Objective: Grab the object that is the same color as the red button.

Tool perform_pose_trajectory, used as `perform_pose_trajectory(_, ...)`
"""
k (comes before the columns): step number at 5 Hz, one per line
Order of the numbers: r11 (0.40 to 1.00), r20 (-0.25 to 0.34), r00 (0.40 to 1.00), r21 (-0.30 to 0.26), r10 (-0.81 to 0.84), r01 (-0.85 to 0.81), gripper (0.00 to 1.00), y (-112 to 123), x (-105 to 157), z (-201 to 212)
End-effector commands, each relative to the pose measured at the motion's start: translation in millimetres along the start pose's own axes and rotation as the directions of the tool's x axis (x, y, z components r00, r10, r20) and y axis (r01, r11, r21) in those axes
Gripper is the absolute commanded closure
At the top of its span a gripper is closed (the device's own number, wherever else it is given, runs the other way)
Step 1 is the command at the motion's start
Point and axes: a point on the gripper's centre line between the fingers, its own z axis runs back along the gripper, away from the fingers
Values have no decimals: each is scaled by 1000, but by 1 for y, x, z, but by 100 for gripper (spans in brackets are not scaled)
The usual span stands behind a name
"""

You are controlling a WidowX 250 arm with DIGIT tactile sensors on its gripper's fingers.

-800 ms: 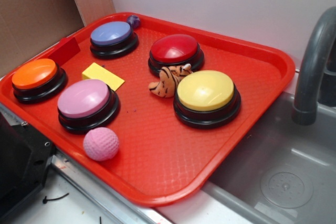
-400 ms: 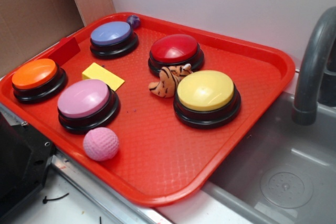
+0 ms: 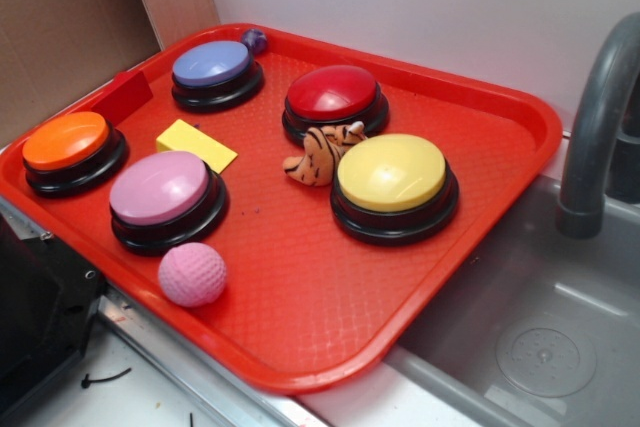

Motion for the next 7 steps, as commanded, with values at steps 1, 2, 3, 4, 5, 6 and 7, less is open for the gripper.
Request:
perform_pose_trajectory(1,988,-13,991,90,130,-129,0,56,11,-43)
perform_pose_trajectory(2,970,-25,977,126,214,-209,0,82,8,-64)
perform_pose_trajectory(3,942,-18,952,154,305,-298,0,99,3,-81)
perform_pose_trajectory(4,919,-14,932,177,361,-353,0,112,-4,-97)
perform_pose_trajectory(5,926,13,935,132,356,-354,0,121,-2,-118)
perform_pose_trajectory(6,923,20,934,146,358,-357,0,129,3,-141)
perform_pose_trajectory(7,913,6,927,168,375,-371,0,134,6,-156)
